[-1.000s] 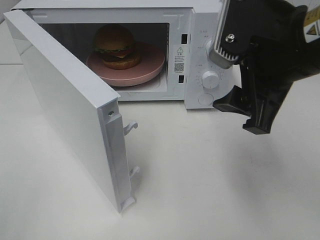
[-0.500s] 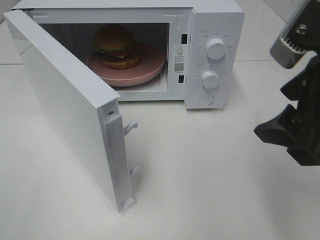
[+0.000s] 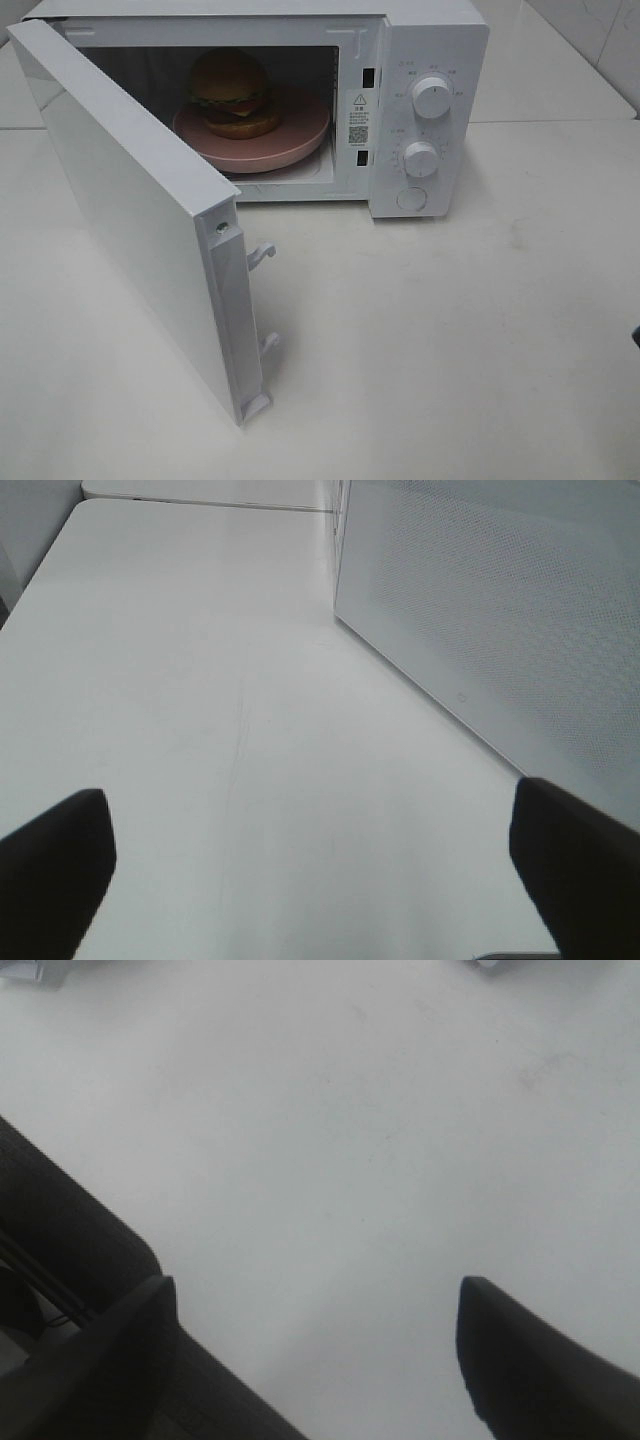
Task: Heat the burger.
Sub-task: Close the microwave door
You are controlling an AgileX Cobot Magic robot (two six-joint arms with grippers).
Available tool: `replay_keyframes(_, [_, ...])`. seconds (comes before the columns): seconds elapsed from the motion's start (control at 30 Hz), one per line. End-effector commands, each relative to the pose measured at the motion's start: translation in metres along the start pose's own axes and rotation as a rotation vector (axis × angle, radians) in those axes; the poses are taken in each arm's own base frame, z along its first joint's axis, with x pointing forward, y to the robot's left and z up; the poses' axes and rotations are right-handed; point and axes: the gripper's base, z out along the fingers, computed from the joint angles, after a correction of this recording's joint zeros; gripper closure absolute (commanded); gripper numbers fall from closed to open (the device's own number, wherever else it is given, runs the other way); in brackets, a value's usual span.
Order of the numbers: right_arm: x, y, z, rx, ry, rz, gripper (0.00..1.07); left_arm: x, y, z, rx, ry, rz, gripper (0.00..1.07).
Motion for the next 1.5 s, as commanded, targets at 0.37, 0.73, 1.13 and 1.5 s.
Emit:
replay_keyframes(0.37, [0.036,-0.007,-0.027,0.055,-0.086,0.136,0.32,0.000,0.000,-0.002,0.008,-0.022,0.003,0.07])
replay_keyframes(0.73, [0.078,-0.007,-0.024,0.185,-0.134,0.368,0.32,0.000,0.000,-0.002,0.008,-0.022,0.003,0.07])
replay_keyframes(1.13, [0.095,0.006,-0.044,0.291,-0.410,0.518,0.32,0.000,0.000,-0.002,0.008,-0.022,0.003,0.07])
replay_keyframes(1.5, [0.112,0.019,-0.046,0.366,-0.494,0.577,0.32,0.000,0.000,-0.002,0.008,-0.022,0.003,0.07])
